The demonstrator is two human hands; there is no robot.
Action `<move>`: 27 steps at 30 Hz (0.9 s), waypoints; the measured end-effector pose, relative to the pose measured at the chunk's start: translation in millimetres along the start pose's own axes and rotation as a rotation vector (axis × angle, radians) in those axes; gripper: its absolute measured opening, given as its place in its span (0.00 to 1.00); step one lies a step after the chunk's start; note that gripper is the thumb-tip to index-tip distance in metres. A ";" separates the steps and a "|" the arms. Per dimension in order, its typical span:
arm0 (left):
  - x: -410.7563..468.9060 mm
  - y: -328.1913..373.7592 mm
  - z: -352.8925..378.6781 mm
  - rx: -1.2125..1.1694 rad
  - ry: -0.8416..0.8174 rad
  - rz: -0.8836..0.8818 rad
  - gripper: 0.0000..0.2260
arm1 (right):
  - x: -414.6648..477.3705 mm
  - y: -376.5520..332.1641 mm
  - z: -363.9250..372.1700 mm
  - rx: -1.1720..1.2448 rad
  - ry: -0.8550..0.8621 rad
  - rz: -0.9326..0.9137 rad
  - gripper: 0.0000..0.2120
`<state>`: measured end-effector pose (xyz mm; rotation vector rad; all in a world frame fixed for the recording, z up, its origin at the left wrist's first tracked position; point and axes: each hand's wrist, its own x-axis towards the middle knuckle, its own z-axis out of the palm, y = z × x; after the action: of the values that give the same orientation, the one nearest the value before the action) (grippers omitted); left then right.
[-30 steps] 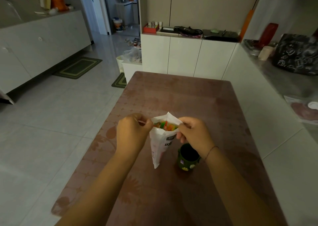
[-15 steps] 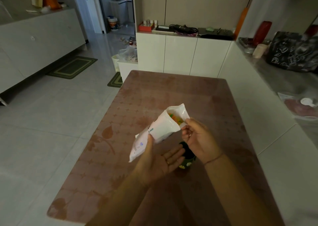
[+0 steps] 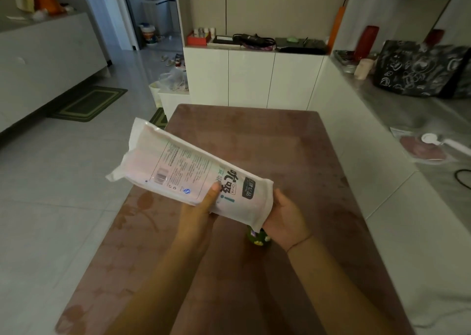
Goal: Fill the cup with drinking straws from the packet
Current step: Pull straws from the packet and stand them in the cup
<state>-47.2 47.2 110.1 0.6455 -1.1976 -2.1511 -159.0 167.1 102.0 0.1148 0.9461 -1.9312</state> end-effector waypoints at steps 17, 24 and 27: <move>-16.6 6.9 12.7 0.175 -0.073 0.098 0.20 | 16.1 16.0 -8.1 0.115 -0.126 -0.003 0.24; -20.1 3.1 14.8 0.341 -0.117 0.150 0.20 | 10.6 10.5 -9.2 0.112 -0.088 0.018 0.24; -18.4 2.2 17.7 0.334 -0.102 0.156 0.21 | 16.6 13.5 -13.4 0.124 -0.037 0.010 0.22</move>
<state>-45.2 69.4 122.8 0.5633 -1.6267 -1.8904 -161.4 160.7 77.7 0.1553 0.7997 -1.9755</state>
